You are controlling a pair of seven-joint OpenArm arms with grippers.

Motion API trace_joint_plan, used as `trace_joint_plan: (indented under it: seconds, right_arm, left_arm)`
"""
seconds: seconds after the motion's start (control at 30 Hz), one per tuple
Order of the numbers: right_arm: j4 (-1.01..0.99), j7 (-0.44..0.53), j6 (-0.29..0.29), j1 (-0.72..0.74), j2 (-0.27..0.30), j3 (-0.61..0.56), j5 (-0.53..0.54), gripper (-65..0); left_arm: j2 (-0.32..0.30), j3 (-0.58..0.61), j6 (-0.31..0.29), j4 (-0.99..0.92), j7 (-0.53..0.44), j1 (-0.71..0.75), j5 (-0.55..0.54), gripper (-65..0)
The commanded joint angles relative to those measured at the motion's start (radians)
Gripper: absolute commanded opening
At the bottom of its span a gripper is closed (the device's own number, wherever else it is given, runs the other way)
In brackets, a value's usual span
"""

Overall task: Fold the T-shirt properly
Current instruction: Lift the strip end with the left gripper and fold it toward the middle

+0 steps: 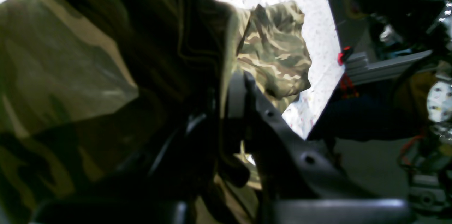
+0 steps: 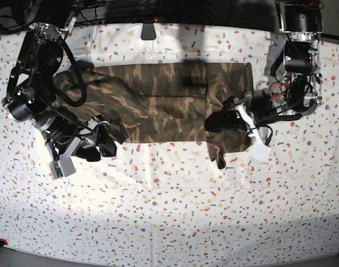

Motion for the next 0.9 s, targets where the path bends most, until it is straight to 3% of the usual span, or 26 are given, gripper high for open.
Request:
trace_joint_plan:
  seconds: [0.0,0.17,0.43,0.47,0.57,0.63,0.87]
  right_arm:
    - [0.019,0.021,0.006,0.019,0.008,0.002,0.021,-37.4]
    - [0.019,0.021,0.006,0.019,0.008,0.002,0.021,-37.4]
    - [0.019,0.021,0.006,0.020,0.008,0.002,0.020,-37.4]
    - [0.019,0.021,0.006,0.020,0.008,0.002,0.021,-37.4]
    - [0.019,0.021,0.006,0.020,0.008,0.002,0.020,-37.4]
    - [0.019,0.022,0.006,0.020,0.008,0.002,0.020,-37.4]
    - [0.019,0.048,0.006,0.022,0.008,0.002,0.020,-37.4]
  left_arm:
    - [0.008,-0.005,-0.010,0.018,-0.020,-0.016,-0.019,-65.0]
    - [0.061,-0.005,-0.010,0.018,-0.054,0.009,0.005,-65.0]
    - [0.063,-0.004,-0.011,0.018,-0.050,0.044,0.003,-65.0]
    - [0.063,-0.004,-0.011,0.019,-0.052,0.045,0.001,-63.0]
    - [0.064,-0.004,-0.010,0.019,-0.057,0.045,-0.046,-44.8]
    - [0.066,-0.003,-0.011,0.019,-0.056,0.045,-0.110,-38.0]
    - [0.089,-0.003,-0.011,0.019,-0.053,0.043,-0.111,-37.2]
